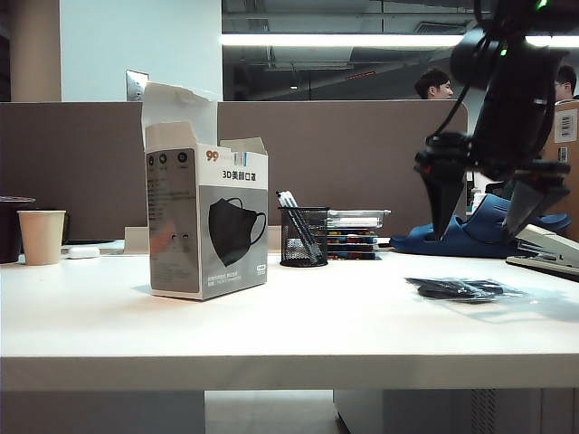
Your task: Put the mask into the mask box.
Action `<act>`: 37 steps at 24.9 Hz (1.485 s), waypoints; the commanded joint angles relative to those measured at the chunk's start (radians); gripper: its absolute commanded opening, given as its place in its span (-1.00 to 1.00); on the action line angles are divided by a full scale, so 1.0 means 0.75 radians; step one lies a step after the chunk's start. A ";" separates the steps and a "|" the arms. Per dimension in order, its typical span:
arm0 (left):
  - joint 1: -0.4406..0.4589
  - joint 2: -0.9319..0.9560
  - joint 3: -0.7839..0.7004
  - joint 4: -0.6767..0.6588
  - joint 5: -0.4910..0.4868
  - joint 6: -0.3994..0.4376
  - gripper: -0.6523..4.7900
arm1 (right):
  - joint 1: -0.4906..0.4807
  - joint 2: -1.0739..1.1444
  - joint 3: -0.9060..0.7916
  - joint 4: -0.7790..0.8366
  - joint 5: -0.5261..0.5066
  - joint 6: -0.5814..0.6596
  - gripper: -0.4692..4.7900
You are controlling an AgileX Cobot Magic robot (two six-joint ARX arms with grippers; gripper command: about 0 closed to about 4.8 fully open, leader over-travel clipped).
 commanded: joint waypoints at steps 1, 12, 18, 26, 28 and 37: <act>0.003 0.000 0.004 0.007 0.008 0.005 -0.78 | 0.002 0.056 0.008 0.071 0.003 0.010 1.00; 0.002 0.000 0.004 0.006 0.040 -0.006 -0.78 | 0.001 0.164 0.014 0.208 0.039 0.070 1.00; 0.002 0.000 0.004 0.006 0.043 -0.007 -0.78 | -0.004 0.223 0.014 0.222 0.094 0.071 1.00; 0.002 0.000 0.004 -0.092 0.042 -0.003 -0.78 | -0.004 0.271 0.013 0.211 0.093 0.076 0.78; 0.002 0.000 0.004 -0.092 0.040 -0.003 -0.78 | -0.003 0.280 0.013 0.208 0.093 0.076 0.37; 0.002 0.000 0.004 0.030 -0.069 0.006 -0.78 | -0.002 0.282 0.091 0.214 -0.049 0.069 -0.76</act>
